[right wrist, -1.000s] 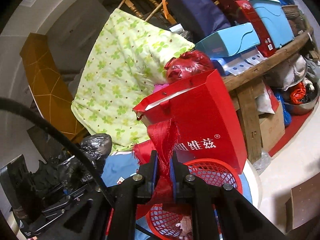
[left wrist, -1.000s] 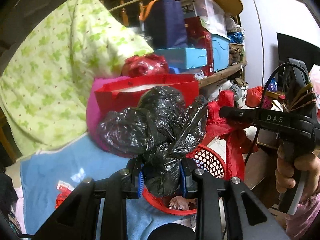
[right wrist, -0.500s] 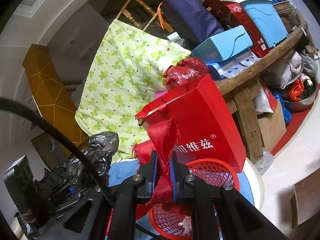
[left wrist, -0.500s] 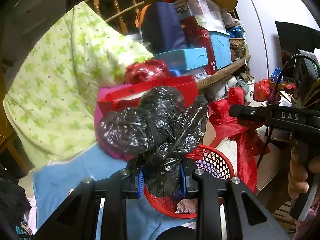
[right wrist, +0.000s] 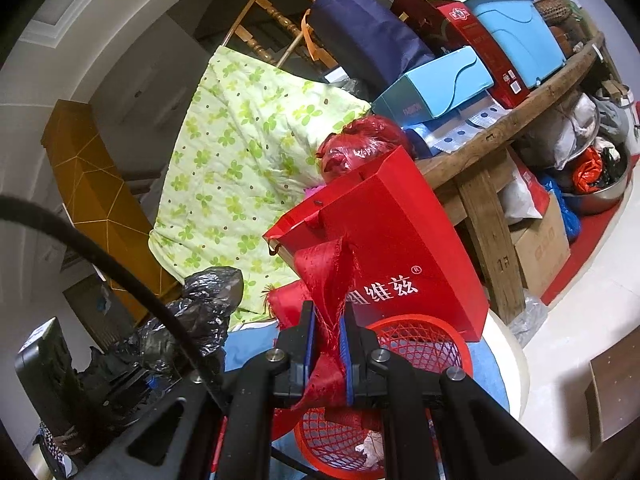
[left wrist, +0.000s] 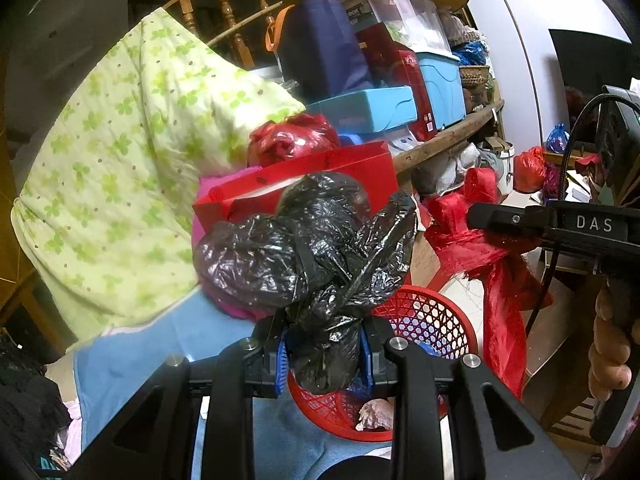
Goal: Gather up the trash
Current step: 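Carry the black bag and red ribbon in both grippers over the red mesh basket, then open both grippers to drop the black bag and ribbon into the basket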
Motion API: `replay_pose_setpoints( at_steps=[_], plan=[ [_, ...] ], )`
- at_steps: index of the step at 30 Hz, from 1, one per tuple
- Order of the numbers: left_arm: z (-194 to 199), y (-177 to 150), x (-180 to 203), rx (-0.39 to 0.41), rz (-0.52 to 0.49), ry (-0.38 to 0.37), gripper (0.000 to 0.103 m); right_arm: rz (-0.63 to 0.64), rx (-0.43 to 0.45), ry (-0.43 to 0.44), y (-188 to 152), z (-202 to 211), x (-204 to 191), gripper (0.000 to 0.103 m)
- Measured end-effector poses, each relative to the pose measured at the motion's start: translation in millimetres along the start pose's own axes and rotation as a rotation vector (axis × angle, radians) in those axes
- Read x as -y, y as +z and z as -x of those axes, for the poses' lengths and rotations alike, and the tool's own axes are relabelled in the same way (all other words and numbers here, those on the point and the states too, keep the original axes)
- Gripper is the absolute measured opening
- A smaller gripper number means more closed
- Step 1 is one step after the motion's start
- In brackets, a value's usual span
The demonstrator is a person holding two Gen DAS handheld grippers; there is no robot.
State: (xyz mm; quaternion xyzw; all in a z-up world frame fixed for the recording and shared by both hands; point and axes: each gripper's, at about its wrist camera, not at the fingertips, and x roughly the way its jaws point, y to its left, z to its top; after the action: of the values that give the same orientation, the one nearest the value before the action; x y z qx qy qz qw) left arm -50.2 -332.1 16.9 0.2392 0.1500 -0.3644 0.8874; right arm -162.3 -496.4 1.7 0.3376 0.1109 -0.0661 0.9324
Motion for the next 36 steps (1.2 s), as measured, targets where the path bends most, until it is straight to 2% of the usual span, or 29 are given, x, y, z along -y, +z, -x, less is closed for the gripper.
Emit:
replay_pose_setpoints(
  at_steps=[36],
  plan=[
    [-34.6, -8.9, 3.2, -0.076, 0.002, 0.016, 0.029, -0.036, -0.041, 0.0, -10.9, -21.7, 15.2, 0.012]
  ],
)
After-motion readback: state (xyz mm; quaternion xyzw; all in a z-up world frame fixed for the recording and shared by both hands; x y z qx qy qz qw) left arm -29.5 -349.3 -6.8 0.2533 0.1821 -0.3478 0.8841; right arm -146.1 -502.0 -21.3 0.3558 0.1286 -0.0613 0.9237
